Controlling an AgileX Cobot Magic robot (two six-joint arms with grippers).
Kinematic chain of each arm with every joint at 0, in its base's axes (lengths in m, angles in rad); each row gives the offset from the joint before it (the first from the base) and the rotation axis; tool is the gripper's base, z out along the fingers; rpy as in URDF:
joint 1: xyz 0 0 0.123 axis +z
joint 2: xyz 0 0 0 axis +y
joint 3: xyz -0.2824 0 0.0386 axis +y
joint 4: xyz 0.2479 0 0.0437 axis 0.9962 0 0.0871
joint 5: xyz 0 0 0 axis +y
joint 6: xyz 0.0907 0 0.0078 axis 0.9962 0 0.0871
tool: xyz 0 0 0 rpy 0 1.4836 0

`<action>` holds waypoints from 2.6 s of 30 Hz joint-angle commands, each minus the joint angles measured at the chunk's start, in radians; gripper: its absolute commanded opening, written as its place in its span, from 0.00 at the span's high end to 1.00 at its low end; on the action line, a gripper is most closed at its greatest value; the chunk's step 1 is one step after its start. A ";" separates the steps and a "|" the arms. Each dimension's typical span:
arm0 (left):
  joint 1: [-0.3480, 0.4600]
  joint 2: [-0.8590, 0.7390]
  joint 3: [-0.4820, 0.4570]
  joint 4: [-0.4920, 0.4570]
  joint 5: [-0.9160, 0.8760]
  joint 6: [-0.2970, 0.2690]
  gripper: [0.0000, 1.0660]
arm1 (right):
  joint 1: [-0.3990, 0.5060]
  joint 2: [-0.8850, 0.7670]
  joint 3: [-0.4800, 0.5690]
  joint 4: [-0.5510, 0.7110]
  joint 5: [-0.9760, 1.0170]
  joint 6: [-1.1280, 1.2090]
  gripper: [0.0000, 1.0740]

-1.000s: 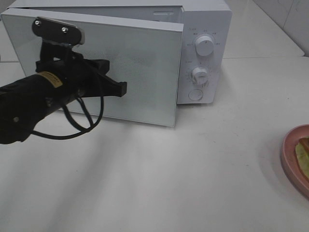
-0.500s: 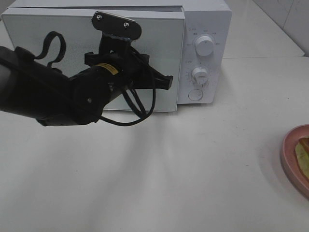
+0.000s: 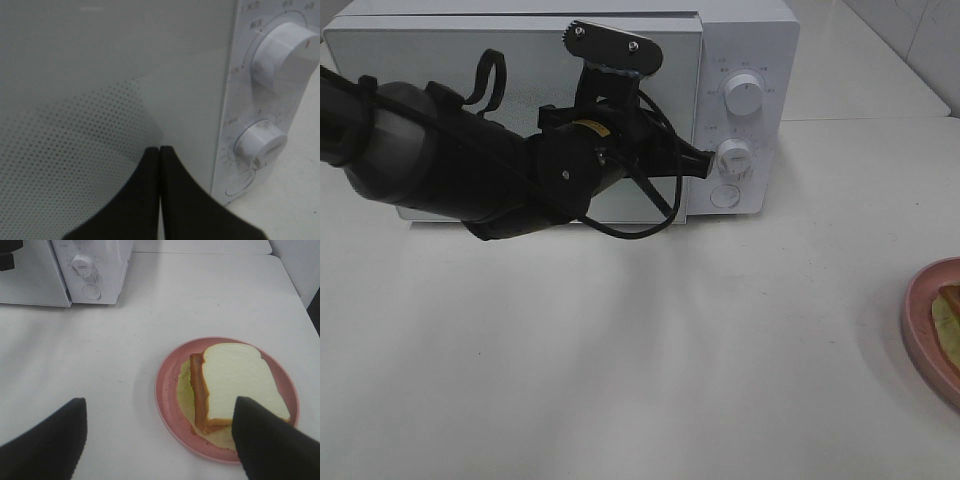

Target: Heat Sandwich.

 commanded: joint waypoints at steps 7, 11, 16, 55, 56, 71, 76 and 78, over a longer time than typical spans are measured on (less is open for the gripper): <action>0.066 0.025 -0.084 -0.090 -0.032 0.045 1.00 | -0.009 -0.027 0.002 0.000 -0.016 -0.008 0.29; 0.096 0.027 -0.099 -0.092 0.014 0.045 1.00 | -0.009 -0.027 0.002 0.000 -0.016 -0.008 0.29; 0.105 0.027 -0.099 -0.088 0.038 0.045 1.00 | -0.009 -0.027 0.002 0.000 -0.016 -0.008 0.29; 0.162 -0.228 -0.070 0.048 1.246 -0.049 0.07 | -0.009 -0.027 0.002 0.000 -0.016 -0.008 0.29; 0.180 -0.232 -0.070 0.051 1.298 -0.049 0.08 | -0.009 -0.027 0.002 0.000 -0.016 -0.008 0.29; 0.330 -0.253 -0.070 0.270 1.804 -0.245 0.08 | -0.009 -0.027 0.002 0.000 -0.016 -0.008 0.29; 0.363 -0.295 -0.049 0.327 1.813 -0.303 0.08 | -0.009 -0.027 0.002 0.000 -0.016 -0.008 0.29; 0.403 -0.341 -0.010 0.323 1.814 -0.304 0.08 | -0.009 -0.027 0.002 0.000 -0.016 -0.008 0.29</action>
